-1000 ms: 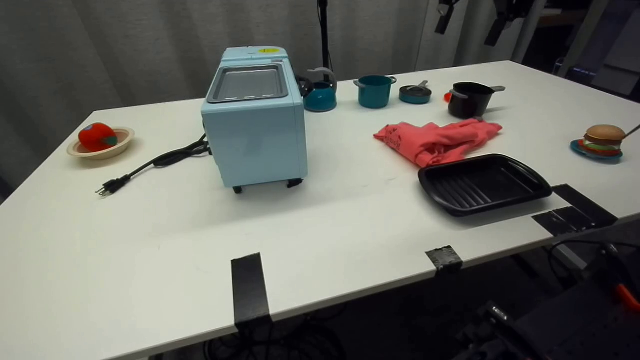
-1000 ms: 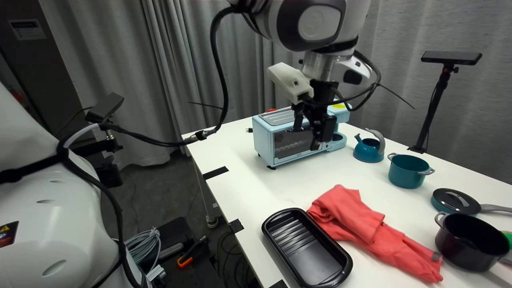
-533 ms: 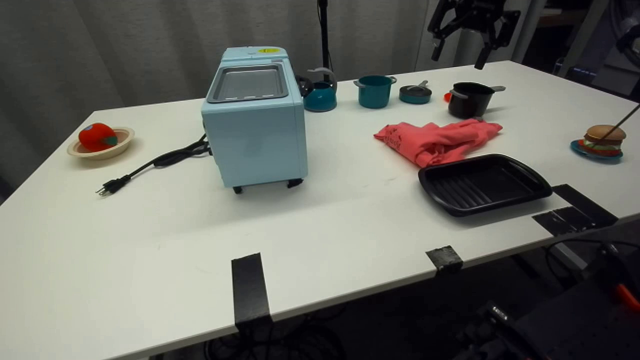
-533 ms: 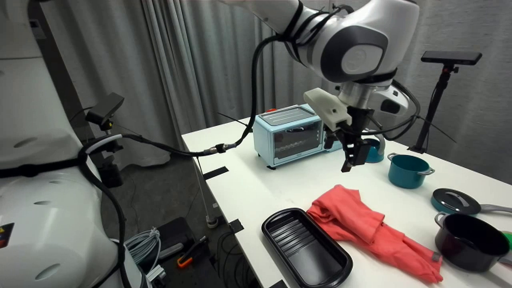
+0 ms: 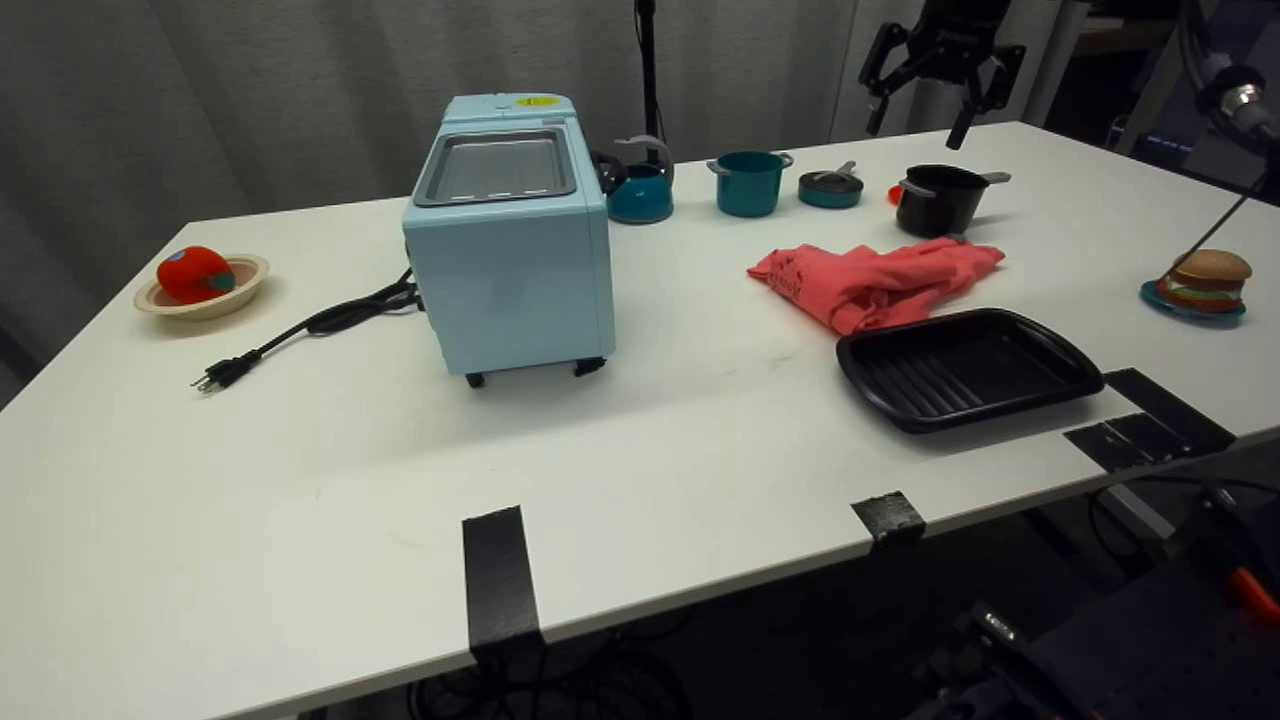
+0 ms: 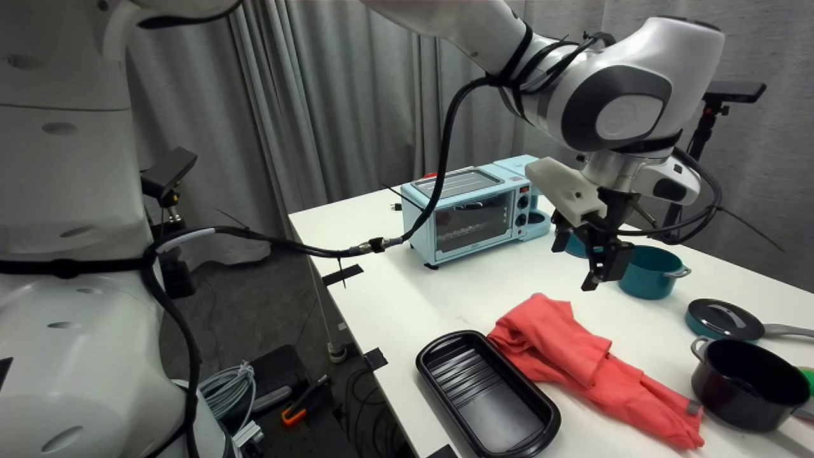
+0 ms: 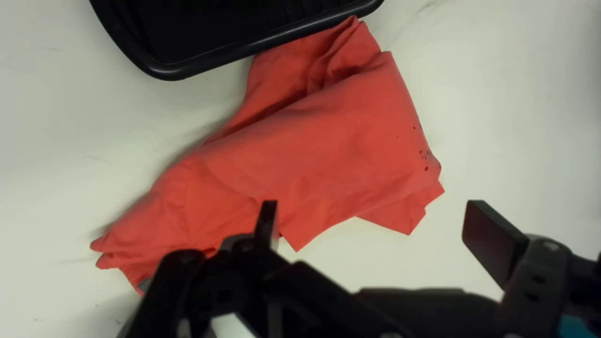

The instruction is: Unfold the cloth on the table

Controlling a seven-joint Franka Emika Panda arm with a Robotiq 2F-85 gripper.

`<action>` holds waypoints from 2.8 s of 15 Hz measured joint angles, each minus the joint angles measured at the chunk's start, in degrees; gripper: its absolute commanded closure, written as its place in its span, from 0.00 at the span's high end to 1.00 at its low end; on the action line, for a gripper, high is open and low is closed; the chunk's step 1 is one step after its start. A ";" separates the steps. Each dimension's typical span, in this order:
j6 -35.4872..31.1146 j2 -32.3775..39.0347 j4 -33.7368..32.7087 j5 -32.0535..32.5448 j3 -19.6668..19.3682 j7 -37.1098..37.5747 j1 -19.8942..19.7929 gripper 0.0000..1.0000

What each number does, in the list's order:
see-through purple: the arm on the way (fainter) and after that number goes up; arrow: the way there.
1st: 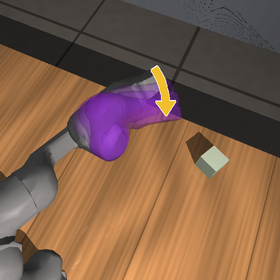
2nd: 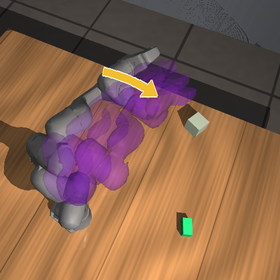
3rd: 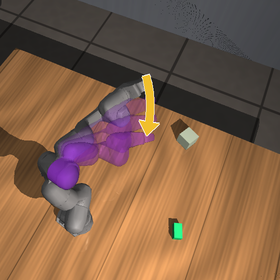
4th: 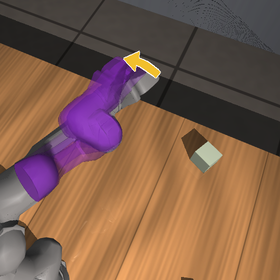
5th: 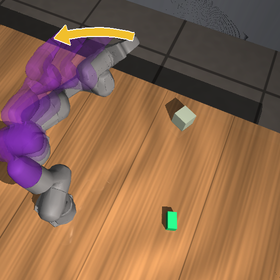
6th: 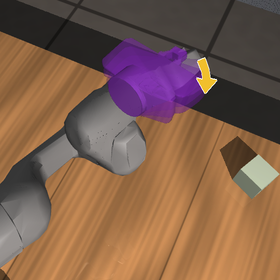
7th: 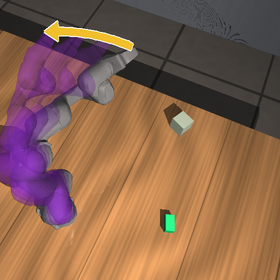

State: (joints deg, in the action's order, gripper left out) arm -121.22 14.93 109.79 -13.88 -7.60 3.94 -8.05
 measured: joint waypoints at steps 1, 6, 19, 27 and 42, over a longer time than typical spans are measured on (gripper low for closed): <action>0.00 -0.02 0.09 0.00 0.04 0.00 0.01 1.00; 0.00 -0.04 0.08 0.00 0.11 0.00 0.01 1.00; -4.03 6.55 1.87 -0.57 0.09 0.00 -0.62 1.00; -10.10 14.91 1.54 -1.09 0.15 0.52 -0.75 1.00; -10.15 16.45 -1.16 -1.11 0.28 0.79 -2.25 0.00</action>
State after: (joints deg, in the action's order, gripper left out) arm -131.37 31.38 108.63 -14.98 -7.31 4.73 -10.30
